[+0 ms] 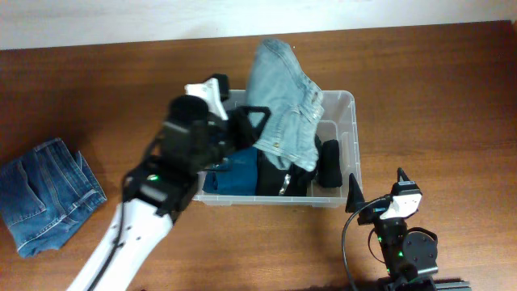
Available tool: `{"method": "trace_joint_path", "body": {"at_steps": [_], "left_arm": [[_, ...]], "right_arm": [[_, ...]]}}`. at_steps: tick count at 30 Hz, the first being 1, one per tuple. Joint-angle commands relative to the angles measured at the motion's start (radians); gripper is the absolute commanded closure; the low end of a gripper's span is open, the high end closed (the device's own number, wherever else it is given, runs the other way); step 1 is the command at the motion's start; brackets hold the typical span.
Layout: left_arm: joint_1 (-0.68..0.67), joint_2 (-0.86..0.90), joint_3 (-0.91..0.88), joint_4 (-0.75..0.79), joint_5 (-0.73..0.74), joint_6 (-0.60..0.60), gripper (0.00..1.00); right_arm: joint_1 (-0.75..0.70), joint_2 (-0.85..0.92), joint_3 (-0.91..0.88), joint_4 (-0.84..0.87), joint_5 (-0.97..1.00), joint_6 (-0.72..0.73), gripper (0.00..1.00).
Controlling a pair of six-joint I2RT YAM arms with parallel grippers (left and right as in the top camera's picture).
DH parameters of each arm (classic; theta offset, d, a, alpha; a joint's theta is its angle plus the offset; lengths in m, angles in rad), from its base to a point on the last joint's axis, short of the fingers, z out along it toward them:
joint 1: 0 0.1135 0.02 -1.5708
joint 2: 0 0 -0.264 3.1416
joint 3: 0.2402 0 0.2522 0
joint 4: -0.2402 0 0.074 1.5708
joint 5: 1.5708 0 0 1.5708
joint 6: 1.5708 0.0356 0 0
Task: Pack container
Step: 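Lift the light blue jeans with the left gripper over the bin, then lower the light blue jeans into the bin's right side and release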
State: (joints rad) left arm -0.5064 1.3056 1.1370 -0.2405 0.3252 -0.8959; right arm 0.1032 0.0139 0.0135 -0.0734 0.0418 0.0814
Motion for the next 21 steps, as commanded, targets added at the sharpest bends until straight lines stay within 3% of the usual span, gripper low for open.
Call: {"method": "trace_joint_path", "body": {"at_steps": [1,11,21], "left_arm": [[-0.067,0.055,0.039,0.055,-0.125,-0.156,1.0],[-0.153,0.221,0.039,0.237,-0.126,-0.298,1.0],[-0.224,0.314,0.038,0.222,-0.152,-0.349,1.0]], "right_arm": [[-0.008,-0.01,-0.008,-0.002,0.016,0.0,0.02],[-0.008,-0.01,-0.008,-0.002,0.016,0.0,0.02],[-0.008,-0.01,-0.008,-0.002,0.016,0.001,0.01]]}}
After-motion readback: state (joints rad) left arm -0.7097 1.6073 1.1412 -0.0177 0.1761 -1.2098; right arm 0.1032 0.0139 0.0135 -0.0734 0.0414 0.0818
